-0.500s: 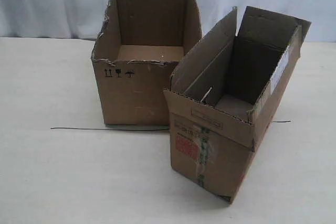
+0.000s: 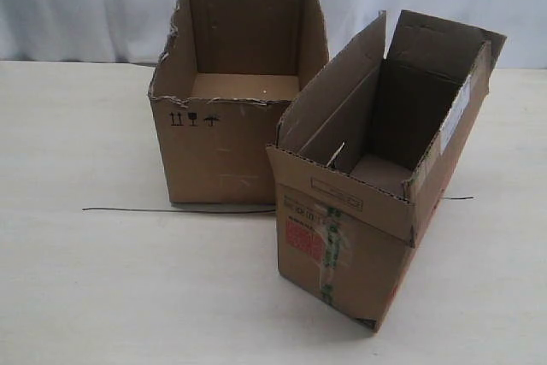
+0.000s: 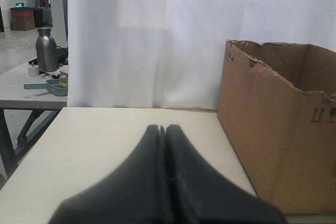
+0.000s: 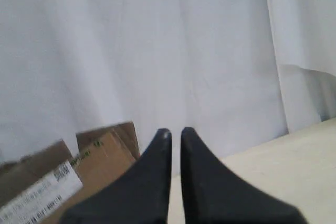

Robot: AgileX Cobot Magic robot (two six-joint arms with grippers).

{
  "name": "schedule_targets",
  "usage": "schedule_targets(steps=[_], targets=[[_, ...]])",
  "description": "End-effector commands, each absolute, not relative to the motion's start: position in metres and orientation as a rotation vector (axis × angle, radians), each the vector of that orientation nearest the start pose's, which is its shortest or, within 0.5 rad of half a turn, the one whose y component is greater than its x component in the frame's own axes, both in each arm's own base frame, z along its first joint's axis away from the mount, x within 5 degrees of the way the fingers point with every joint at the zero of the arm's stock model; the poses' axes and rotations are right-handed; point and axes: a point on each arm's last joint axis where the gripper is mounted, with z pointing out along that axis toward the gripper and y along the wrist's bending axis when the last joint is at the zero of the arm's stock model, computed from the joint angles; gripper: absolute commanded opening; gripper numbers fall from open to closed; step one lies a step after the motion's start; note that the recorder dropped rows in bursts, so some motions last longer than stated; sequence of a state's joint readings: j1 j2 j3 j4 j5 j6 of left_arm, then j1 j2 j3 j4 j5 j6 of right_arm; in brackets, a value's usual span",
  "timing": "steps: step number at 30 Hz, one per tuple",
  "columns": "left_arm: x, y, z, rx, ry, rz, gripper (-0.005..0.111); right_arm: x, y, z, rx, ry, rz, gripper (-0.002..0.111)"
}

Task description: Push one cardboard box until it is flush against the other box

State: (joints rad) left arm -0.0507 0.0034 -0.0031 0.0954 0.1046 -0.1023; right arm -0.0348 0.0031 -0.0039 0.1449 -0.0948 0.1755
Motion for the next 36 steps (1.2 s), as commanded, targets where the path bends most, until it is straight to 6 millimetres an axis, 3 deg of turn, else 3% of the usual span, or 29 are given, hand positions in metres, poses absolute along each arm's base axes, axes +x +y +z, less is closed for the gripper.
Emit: schedule_targets(steps=[1, 10, 13, 15, 18, 22, 29, 36], targets=[[0.056, -0.002, 0.205, 0.034, 1.577, -0.043, 0.000, 0.053, -0.008, 0.228, 0.449, 1.247, 0.408, 0.005], [0.056, -0.002, 0.205, 0.034, 1.577, -0.043, 0.000, 0.048, -0.015, 0.240, 0.502, 1.075, 0.423, 0.005], [0.056, -0.002, 0.205, 0.033, 1.577, -0.044, 0.000, 0.049, -0.013, 0.239, 0.454, 1.109, 0.393, 0.005], [0.056, -0.002, 0.205, 0.033, 1.577, -0.044, 0.000, 0.051, -0.008, 0.238, 0.342, 1.159, 0.305, 0.005], [0.056, -0.002, 0.205, 0.033, 1.577, -0.044, 0.000, 0.062, -0.001, 0.233, 0.269, 1.279, 0.326, 0.005], [0.056, -0.002, 0.205, 0.033, 1.577, -0.044, 0.000, 0.075, 0.025, 0.226, -0.078, 1.419, 0.366, 0.005], [0.056, -0.002, 0.205, 0.033, 1.577, -0.044, 0.000, 0.105, 0.062, 0.232, -0.495, 1.751, 0.739, 0.005], [0.056, -0.002, 0.204, 0.033, 1.581, -0.044, 0.000, 0.127, 0.070, 0.214, -0.597, 1.882, 0.925, 0.005]])
